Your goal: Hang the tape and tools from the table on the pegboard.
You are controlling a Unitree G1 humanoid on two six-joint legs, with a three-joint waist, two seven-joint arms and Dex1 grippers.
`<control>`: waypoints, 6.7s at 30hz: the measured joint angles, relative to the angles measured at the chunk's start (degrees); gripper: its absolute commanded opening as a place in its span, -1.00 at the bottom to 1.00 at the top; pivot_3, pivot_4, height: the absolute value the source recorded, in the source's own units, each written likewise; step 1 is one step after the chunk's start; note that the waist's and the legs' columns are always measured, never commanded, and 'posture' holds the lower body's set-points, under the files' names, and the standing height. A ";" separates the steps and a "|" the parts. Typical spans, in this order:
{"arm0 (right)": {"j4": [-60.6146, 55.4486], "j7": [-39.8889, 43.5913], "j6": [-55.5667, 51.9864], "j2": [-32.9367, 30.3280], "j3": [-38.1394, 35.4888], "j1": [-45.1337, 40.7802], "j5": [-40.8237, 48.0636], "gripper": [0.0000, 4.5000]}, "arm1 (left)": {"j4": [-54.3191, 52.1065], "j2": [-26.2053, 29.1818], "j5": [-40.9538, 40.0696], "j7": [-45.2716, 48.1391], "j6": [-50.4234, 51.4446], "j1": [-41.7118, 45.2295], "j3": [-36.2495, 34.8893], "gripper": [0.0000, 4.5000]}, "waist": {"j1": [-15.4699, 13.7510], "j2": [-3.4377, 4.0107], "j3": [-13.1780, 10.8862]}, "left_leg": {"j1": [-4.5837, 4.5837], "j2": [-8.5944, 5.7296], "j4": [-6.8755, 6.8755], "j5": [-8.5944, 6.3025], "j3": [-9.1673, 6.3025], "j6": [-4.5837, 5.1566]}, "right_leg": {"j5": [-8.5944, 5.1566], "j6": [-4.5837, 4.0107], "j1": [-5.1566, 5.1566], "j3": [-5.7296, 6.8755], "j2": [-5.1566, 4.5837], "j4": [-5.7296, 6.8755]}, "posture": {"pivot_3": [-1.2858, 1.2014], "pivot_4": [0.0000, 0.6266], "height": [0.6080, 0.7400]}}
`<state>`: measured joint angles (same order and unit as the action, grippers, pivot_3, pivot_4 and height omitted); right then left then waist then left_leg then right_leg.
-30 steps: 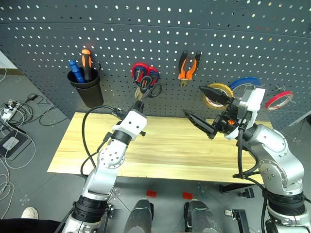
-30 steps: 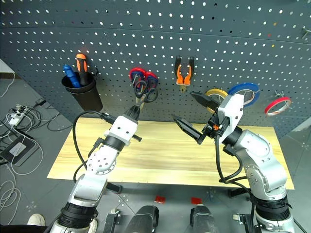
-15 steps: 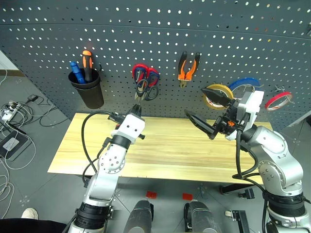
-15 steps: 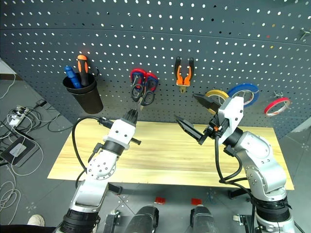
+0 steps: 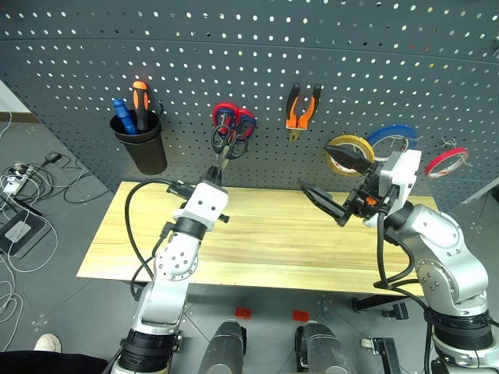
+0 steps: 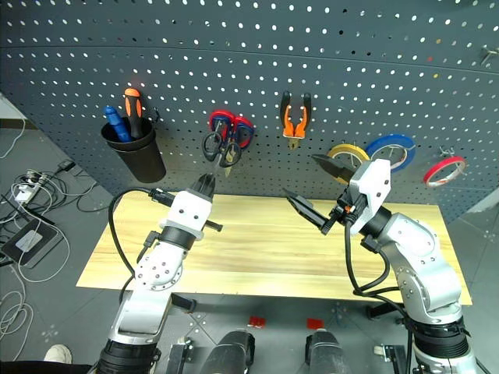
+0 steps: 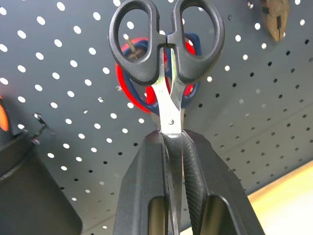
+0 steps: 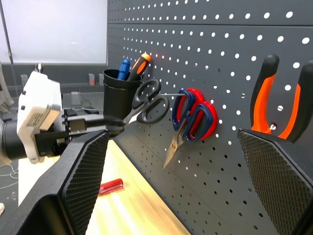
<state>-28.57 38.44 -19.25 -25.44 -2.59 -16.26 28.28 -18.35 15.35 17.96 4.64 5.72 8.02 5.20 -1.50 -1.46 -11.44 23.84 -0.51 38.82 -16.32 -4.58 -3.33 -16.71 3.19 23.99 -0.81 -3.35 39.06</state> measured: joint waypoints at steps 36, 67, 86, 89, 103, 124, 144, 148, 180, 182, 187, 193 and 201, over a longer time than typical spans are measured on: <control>0.00 -2.08 -0.17 0.02 0.74 0.38 -0.11 1.00 | 5.61 0.21 -1.51 1.94 2.61 3.48 -1.47 0.03 | 0.00 0.04 1.01 | -0.79 0.01 -0.05 -0.13 0.06 0.22 | 0.00 0.00 -0.77 -0.08 0.02 -0.08 | 0.09 -0.50 1.00; 9.97 8.67 -2.59 1.63 18.29 -8.88 -5.60 1.00 | 14.01 5.25 -16.83 8.69 36.74 7.08 -19.82 0.99 | -0.15 -0.22 -7.50 | -0.83 0.09 0.13 -0.36 -0.31 0.63 | -0.02 -0.04 -0.81 -0.05 0.07 0.12 | 0.16 0.40 1.00; 10.67 5.09 -6.39 2.92 16.77 -9.28 -5.55 1.00 | 32.91 10.90 -19.43 12.28 36.54 21.07 -14.58 0.99 | 0.16 -0.34 -11.45 | -0.65 0.17 0.11 -0.33 -0.16 0.57 | -0.02 -0.04 -0.34 -0.10 0.11 0.50 | 0.14 0.46 1.00; 10.47 4.99 -6.64 2.88 16.60 -9.15 -5.55 1.00 | 34.07 10.97 -19.65 12.28 36.58 21.68 -14.51 0.75 | 0.16 -0.35 -11.48 | -0.52 0.17 0.12 -0.31 -0.15 0.55 | -0.02 -0.04 -0.18 -0.11 0.11 0.54 | 0.14 0.46 1.00; 9.86 4.39 -7.68 2.85 15.63 -8.86 -5.58 1.00 | 36.87 11.58 -19.65 12.23 35.00 23.07 -14.40 -0.67 | 0.16 -0.35 -11.69 | -0.06 0.16 0.16 -0.13 -0.19 0.23 | -0.02 -0.04 0.31 -0.08 0.11 0.76 | 0.14 0.45 1.00; 4.09 4.73 -10.70 -0.38 7.09 -3.77 0.91 1.00 | 3.89 9.63 -16.55 11.15 36.00 6.63 -4.02 -0.67 | 0.13 -0.45 -11.41 | 0.13 0.28 0.06 -0.01 -0.33 0.01 | -0.01 -0.03 0.30 0.02 -0.17 0.32 | 0.14 -0.04 1.00; -1.06 -6.06 -10.48 7.77 2.45 -8.27 6.84 1.00 | -5.11 7.50 -5.66 -1.46 15.46 18.24 -8.18 -0.67 | -1.63 -0.56 -4.30 | 0.08 0.05 -0.03 0.06 -0.13 -0.10 | 0.05 -0.02 0.09 0.24 0.02 0.00 | 0.16 -0.46 1.00; 0.15 -6.32 -9.24 8.34 2.57 -9.95 6.30 1.00 | 0.87 9.05 -5.71 -1.38 13.02 24.51 -9.50 -0.67 | -1.62 -0.56 -4.03 | 0.08 0.07 -0.01 0.06 -0.13 -0.11 | 0.05 -0.03 0.09 0.24 0.05 0.01 | 0.17 -0.51 1.00; 3.12 -7.08 -7.27 8.94 3.72 -11.39 3.29 1.00 | 13.35 8.00 -6.56 -3.44 9.01 34.91 -12.33 -0.67 | -1.41 -0.57 -1.18 | 0.05 0.08 0.08 0.07 -0.08 -0.12 | 0.06 -0.04 0.11 0.17 0.13 0.13 | 0.16 -0.51 1.00; 3.78 -6.85 -6.79 8.76 3.72 -11.22 3.17 1.00 | 13.35 7.99 -6.72 -4.02 9.33 34.92 -12.51 -0.67 | -1.43 -0.57 -1.18 | 0.05 0.07 0.09 0.07 -0.08 -0.12 | 0.06 -0.04 0.11 0.17 0.12 0.14 | 0.16 -0.50 1.00; 3.95 -6.20 -6.10 8.25 3.71 -10.90 2.82 1.00 | 13.60 8.00 -7.26 -4.14 10.12 34.90 -13.78 -0.67 | -1.41 -0.57 -1.18 | 0.05 0.08 0.09 0.07 -0.09 -0.12 | 0.06 -0.04 0.11 0.17 0.13 0.17 | 0.16 -0.47 1.00; 3.95 -6.15 -6.10 7.98 3.73 -10.62 2.27 1.00 | 16.23 6.84 -8.74 -5.32 10.19 34.90 -14.84 -0.67 | -1.44 -0.57 -1.18 | 0.04 0.07 0.13 0.07 -0.09 -0.11 | 0.05 -0.04 0.12 0.16 0.12 0.30 | 0.16 -0.44 1.00; 3.93 -6.50 -6.35 7.99 3.82 -10.65 2.28 1.00 | 19.21 5.97 -11.00 -6.80 11.74 34.89 -17.54 -0.67 | -1.37 -0.57 -1.18 | 0.03 0.05 0.15 0.06 -0.10 -0.11 | 0.05 -0.04 0.12 0.15 0.12 0.49 | 0.15 -0.41 1.00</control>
<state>-24.64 31.94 -25.60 -17.46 1.24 -26.90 30.56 0.85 21.32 6.97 -2.17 17.46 42.91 -12.34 -2.87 -2.04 -12.63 23.88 -0.45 38.97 -16.26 -4.68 -3.44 -16.66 3.15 24.11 -0.66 -3.24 39.55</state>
